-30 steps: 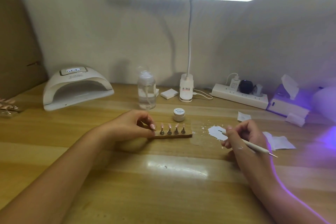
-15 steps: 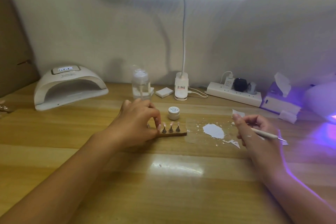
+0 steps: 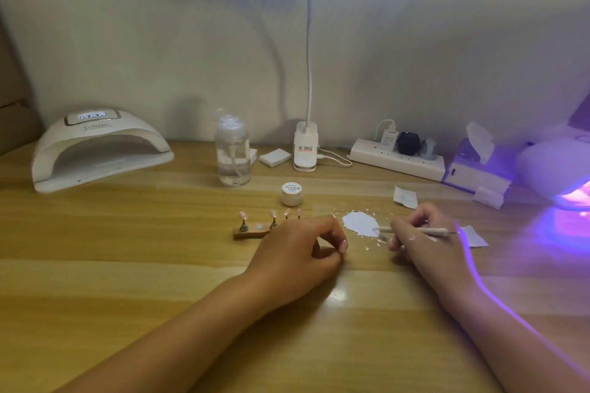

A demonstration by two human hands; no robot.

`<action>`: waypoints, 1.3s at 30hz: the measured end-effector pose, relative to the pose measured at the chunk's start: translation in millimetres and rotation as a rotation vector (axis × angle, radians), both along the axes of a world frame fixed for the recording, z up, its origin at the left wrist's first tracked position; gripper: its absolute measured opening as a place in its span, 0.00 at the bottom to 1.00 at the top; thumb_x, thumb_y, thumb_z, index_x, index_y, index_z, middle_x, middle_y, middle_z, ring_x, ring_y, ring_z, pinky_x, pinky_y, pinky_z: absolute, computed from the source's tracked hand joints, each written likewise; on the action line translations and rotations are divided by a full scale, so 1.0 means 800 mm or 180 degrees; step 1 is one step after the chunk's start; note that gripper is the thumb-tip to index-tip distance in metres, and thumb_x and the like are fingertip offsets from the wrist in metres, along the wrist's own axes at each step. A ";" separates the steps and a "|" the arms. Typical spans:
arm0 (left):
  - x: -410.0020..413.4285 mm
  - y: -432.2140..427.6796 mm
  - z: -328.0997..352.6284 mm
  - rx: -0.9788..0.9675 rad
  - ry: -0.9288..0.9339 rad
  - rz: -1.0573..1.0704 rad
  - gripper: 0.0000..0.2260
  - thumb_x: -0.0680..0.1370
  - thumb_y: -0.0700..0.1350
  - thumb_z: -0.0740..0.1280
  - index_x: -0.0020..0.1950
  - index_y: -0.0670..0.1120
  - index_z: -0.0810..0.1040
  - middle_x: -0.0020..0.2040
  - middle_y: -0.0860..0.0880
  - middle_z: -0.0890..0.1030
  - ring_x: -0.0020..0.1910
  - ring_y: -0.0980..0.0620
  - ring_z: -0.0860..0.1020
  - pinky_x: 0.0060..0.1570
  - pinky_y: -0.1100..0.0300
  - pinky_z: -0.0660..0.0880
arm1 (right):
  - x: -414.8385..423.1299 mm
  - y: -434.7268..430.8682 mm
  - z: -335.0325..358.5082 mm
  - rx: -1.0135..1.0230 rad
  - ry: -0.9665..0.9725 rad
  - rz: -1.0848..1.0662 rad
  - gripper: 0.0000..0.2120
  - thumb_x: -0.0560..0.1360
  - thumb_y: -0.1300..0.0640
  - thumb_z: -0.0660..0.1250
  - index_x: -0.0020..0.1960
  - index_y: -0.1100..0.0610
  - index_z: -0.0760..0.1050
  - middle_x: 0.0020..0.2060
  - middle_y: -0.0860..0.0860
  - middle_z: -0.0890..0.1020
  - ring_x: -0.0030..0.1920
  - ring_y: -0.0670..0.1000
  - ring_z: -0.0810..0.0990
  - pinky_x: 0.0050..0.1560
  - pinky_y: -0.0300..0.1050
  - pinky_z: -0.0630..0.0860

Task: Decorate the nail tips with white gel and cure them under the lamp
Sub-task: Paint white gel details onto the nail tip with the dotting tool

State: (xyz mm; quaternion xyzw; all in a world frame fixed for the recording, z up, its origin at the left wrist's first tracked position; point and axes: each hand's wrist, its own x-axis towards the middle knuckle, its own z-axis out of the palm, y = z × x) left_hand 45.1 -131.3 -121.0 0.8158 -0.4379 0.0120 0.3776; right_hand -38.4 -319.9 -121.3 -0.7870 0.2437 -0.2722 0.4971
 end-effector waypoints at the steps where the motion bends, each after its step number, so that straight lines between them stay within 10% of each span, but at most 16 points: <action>1: 0.002 -0.001 -0.005 -0.0025 0.0001 0.0020 0.05 0.74 0.47 0.69 0.43 0.58 0.77 0.44 0.64 0.81 0.33 0.60 0.76 0.38 0.61 0.72 | 0.001 -0.001 0.000 -0.0053 0.0021 -0.0009 0.08 0.72 0.55 0.70 0.38 0.55 0.72 0.30 0.49 0.85 0.30 0.45 0.80 0.41 0.50 0.77; 19: 0.019 -0.005 -0.006 0.0052 0.0159 -0.0040 0.04 0.76 0.45 0.71 0.48 0.54 0.83 0.40 0.65 0.79 0.38 0.74 0.72 0.37 0.75 0.62 | 0.006 0.025 -0.001 0.0841 -0.0699 0.0070 0.08 0.81 0.52 0.64 0.47 0.55 0.72 0.33 0.52 0.85 0.24 0.45 0.76 0.24 0.33 0.69; 26: 0.014 -0.007 -0.010 0.0008 0.0120 0.0045 0.06 0.75 0.49 0.72 0.44 0.60 0.78 0.38 0.74 0.76 0.36 0.71 0.73 0.38 0.77 0.63 | 0.005 0.029 0.002 0.0853 -0.0728 0.0086 0.10 0.77 0.48 0.71 0.46 0.54 0.76 0.33 0.51 0.86 0.27 0.44 0.78 0.25 0.34 0.71; 39: 0.015 -0.006 -0.008 -0.0229 0.0418 0.0061 0.08 0.75 0.44 0.72 0.41 0.57 0.79 0.43 0.62 0.83 0.32 0.65 0.78 0.39 0.71 0.68 | 0.007 0.007 -0.004 0.0058 -0.0044 -0.0062 0.07 0.69 0.59 0.68 0.36 0.56 0.70 0.27 0.52 0.84 0.28 0.46 0.78 0.40 0.49 0.76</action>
